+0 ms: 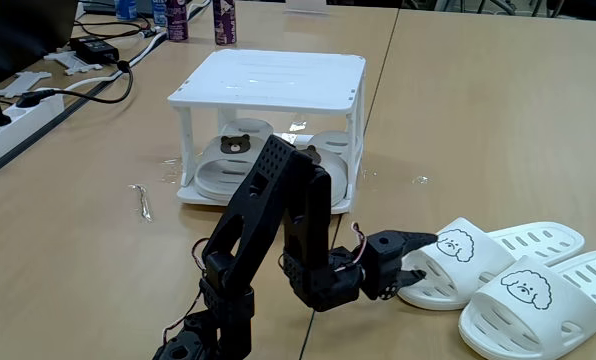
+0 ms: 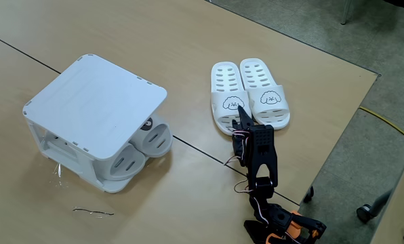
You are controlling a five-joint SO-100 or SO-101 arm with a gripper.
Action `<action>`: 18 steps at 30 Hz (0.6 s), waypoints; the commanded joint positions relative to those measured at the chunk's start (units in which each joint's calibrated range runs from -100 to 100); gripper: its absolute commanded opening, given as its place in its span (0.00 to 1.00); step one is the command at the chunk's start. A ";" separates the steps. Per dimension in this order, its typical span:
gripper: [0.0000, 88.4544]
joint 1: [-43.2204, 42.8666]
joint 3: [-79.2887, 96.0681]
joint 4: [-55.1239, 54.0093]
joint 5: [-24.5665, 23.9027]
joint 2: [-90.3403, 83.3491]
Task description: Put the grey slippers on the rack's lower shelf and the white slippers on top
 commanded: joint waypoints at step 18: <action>0.02 -0.17 -49.86 22.67 0.42 13.89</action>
